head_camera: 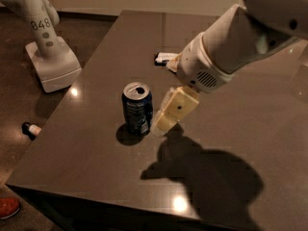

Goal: Knock pepsi can over

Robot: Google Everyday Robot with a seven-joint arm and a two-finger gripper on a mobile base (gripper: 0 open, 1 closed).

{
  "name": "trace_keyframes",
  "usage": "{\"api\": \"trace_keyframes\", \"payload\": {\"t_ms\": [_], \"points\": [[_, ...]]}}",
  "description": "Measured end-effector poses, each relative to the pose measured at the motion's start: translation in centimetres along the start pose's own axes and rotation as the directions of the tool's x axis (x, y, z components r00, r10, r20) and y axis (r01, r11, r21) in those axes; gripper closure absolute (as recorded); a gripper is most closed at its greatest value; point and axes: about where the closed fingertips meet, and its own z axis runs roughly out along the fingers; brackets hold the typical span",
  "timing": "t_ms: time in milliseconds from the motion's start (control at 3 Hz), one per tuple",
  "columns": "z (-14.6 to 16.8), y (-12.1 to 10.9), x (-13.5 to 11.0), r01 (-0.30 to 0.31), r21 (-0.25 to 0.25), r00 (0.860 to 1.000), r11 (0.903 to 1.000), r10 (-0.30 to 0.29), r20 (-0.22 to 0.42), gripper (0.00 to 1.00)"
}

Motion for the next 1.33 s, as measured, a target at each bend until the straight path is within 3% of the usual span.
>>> {"api": "trace_keyframes", "payload": {"t_ms": [667,1000,1333], "points": [[3.7,0.6,-2.1,-0.01,-0.022,0.996,0.9997,0.012,0.083,0.0],[4.5,0.5,-2.3,-0.022,-0.023,0.994,0.9995,0.024,0.103,0.16],[4.8,0.6,-2.5,-0.024,-0.033,0.992,0.9992,0.028,0.119,0.4]]}}
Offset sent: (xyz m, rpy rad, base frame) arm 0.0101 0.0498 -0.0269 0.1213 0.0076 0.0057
